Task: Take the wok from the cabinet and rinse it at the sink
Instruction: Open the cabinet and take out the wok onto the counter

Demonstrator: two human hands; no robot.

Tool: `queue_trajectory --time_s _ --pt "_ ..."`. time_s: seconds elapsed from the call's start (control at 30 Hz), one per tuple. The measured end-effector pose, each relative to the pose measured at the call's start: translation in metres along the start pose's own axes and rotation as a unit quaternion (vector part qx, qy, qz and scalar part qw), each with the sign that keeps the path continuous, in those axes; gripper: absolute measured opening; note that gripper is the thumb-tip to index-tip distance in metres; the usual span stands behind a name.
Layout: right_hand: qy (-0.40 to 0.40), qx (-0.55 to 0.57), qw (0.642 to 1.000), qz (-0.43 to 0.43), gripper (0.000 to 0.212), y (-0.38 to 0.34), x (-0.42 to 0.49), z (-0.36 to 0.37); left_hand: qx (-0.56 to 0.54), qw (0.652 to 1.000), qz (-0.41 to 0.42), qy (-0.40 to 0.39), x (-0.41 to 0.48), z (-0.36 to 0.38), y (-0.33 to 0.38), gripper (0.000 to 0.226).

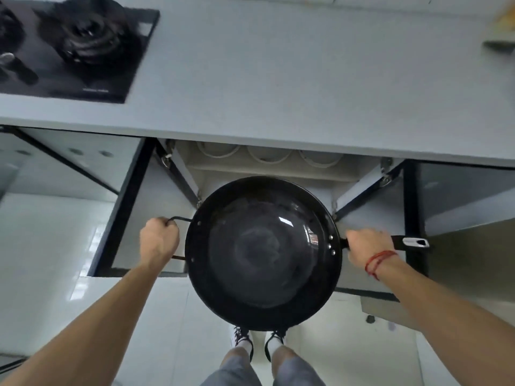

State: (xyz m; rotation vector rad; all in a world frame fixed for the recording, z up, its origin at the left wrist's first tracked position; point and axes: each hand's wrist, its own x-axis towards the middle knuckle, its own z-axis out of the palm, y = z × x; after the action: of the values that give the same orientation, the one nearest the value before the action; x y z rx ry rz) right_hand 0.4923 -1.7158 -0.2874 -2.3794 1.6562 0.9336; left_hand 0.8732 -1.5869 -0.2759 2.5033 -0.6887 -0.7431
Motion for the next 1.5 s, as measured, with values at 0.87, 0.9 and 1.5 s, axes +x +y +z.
queue_trajectory --time_s 0.87,0.9,1.5 --pt "0.155 -0.019 0.987 0.039 0.025 0.078 -0.012 -0.175 -0.089 0.981 0.126 0.116 -0.015 -0.104 0.124 0.037" --pt "0.154 -0.019 0.987 0.038 0.025 0.08 -0.009 -0.179 -0.091 0.98 0.13 0.119 -0.013 -0.104 0.128 0.036" --pt "0.11 -0.01 0.992 0.056 0.021 0.087 0.107 -0.249 -0.123 0.981 0.117 0.097 0.129 -0.077 0.217 0.023"
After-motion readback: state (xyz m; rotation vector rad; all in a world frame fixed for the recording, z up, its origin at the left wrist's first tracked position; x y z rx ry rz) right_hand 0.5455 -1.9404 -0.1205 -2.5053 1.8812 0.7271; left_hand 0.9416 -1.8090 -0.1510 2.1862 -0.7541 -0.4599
